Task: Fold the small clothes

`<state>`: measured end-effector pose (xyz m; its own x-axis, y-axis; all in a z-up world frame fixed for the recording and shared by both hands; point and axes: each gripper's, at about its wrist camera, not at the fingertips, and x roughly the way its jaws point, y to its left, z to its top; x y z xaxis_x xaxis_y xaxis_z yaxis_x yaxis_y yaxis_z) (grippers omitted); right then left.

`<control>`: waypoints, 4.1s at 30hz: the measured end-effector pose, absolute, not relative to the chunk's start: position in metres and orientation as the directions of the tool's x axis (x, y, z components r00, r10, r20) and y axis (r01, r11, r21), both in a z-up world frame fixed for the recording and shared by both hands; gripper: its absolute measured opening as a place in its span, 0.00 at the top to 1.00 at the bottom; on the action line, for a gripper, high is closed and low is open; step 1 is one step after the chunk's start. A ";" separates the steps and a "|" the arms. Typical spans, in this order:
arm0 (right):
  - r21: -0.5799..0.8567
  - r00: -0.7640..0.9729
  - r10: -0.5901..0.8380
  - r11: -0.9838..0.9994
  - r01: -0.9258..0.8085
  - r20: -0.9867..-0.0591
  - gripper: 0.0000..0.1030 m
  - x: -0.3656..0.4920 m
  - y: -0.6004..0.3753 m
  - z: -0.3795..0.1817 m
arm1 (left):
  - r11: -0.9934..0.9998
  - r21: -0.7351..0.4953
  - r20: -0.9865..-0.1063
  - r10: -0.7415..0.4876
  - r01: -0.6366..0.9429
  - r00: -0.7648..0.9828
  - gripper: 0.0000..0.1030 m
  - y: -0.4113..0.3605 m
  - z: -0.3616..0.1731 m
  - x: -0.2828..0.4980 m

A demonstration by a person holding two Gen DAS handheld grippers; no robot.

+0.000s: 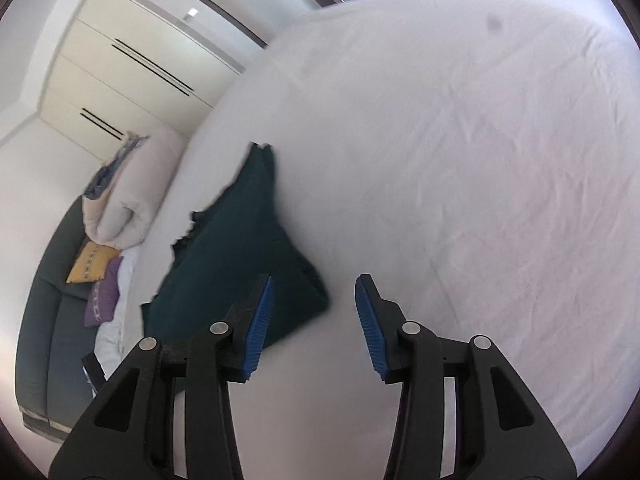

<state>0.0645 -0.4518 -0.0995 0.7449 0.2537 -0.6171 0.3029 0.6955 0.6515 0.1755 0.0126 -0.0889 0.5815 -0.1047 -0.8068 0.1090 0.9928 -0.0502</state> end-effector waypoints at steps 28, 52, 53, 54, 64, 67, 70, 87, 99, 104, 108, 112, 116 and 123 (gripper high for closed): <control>0.756 0.590 0.587 0.652 0.062 -0.555 0.72 0.345 -0.309 -0.152 | 0.931 -0.337 -0.694 -0.345 0.138 0.632 0.31 0.056 -0.107 0.304; 0.788 0.378 0.742 0.614 -0.053 -0.553 0.75 0.267 -0.226 -0.190 | 0.921 -0.368 -0.712 -0.369 0.129 0.598 0.23 0.040 -0.097 0.206; 0.797 0.399 0.740 0.603 -0.035 -0.542 0.75 0.266 -0.238 -0.193 | 0.906 -0.404 -0.697 -0.393 0.124 0.600 0.26 0.049 -0.098 0.203; 0.800 0.423 0.727 0.599 -0.007 -0.541 0.75 0.264 -0.251 -0.193 | 0.896 -0.428 -0.690 -0.408 0.117 0.598 0.26 0.056 -0.097 0.201; 0.741 0.664 0.468 0.640 0.201 -0.584 0.37 0.200 -0.399 -0.154 | 0.850 -0.524 -0.667 -0.365 -0.061 0.650 0.07 0.143 -0.077 0.158; 0.764 0.670 0.497 0.623 0.167 -0.552 0.37 0.199 -0.387 -0.147 | 0.824 -0.564 -0.690 -0.430 -0.059 0.582 0.08 0.145 -0.090 0.161; 0.767 0.644 0.540 0.631 0.117 -0.542 0.37 0.207 -0.364 -0.144 | 0.780 -0.623 -0.696 -0.523 -0.052 0.492 0.11 0.143 -0.109 0.167; 0.764 0.526 0.661 0.645 -0.034 -0.535 0.37 0.230 -0.247 -0.107 | 0.705 -0.706 -0.686 -0.660 -0.060 0.307 0.44 0.144 -0.127 0.195; 0.738 0.374 0.721 0.663 -0.126 -0.583 0.37 0.301 -0.136 -0.112 | 0.498 -0.846 -0.533 -0.774 -0.191 0.342 0.88 0.173 -0.159 0.190; 0.732 0.323 0.719 0.674 -0.106 -0.615 0.37 0.334 -0.107 -0.140 | 0.481 -0.857 -0.514 -0.767 -0.186 0.384 0.88 0.176 -0.156 0.186; 0.748 0.322 0.729 0.658 -0.084 -0.604 0.39 0.348 -0.105 -0.167 | 0.484 -0.857 -0.512 -0.757 -0.176 0.407 0.89 0.176 -0.149 0.185; 0.788 0.333 0.770 0.605 -0.112 -0.544 0.39 0.345 -0.111 -0.173 | 0.510 -0.847 -0.521 -0.742 -0.149 0.423 0.89 0.168 -0.131 0.188; 0.847 0.344 0.802 0.530 -0.034 -0.488 0.36 0.347 -0.140 -0.168 | 0.559 -0.825 -0.534 -0.720 -0.086 0.442 0.89 0.143 -0.094 0.198; 0.910 0.420 0.822 0.414 0.023 -0.384 0.30 0.348 -0.227 -0.160 | 0.652 -0.751 -0.564 -0.716 0.106 0.411 0.89 0.037 -0.029 0.220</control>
